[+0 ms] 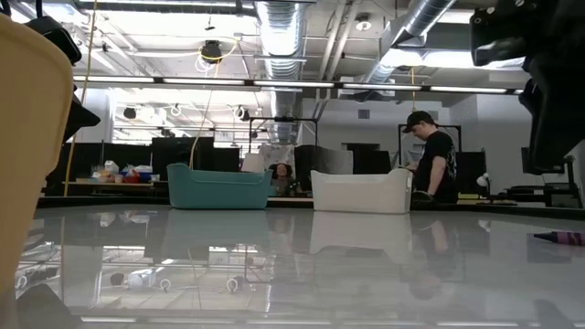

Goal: Sort crayons
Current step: Put the purple crayon into the blue bin

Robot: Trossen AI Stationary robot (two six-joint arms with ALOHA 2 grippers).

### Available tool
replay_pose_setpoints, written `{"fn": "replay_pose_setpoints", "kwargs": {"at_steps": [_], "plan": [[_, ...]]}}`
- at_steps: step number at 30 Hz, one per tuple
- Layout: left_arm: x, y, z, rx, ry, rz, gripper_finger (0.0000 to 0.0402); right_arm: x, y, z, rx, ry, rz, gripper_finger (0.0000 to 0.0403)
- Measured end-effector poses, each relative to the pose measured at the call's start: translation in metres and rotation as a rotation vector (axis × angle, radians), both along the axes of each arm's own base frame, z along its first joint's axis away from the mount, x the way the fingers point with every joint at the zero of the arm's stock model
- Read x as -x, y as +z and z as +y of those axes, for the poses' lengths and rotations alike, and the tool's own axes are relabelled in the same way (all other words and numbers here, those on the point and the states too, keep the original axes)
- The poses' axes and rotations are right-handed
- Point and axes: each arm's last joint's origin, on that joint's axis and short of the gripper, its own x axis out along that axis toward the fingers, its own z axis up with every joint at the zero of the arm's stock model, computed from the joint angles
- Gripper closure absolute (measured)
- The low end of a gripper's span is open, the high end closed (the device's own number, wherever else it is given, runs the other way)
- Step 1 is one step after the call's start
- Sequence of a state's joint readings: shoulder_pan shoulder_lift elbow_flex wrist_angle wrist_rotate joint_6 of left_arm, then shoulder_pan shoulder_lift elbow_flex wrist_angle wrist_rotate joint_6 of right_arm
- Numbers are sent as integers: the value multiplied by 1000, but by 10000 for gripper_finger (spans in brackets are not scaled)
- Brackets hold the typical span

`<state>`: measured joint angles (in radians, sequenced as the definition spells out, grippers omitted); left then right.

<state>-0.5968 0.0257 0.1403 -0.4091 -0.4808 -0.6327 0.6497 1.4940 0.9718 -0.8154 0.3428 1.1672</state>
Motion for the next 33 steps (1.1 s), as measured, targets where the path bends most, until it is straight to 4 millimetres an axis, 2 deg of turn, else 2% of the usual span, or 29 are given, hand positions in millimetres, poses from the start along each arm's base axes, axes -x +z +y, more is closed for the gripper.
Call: {"fn": "replay_pose_setpoints", "kwargs": {"at_steps": [22,33], "plan": [[0,0,0,0,0,0,174,-9,0,-17,39,2,33,182],[0,0,0,0,0,0,174,-11,0,-21,74,77,46,181]]}}
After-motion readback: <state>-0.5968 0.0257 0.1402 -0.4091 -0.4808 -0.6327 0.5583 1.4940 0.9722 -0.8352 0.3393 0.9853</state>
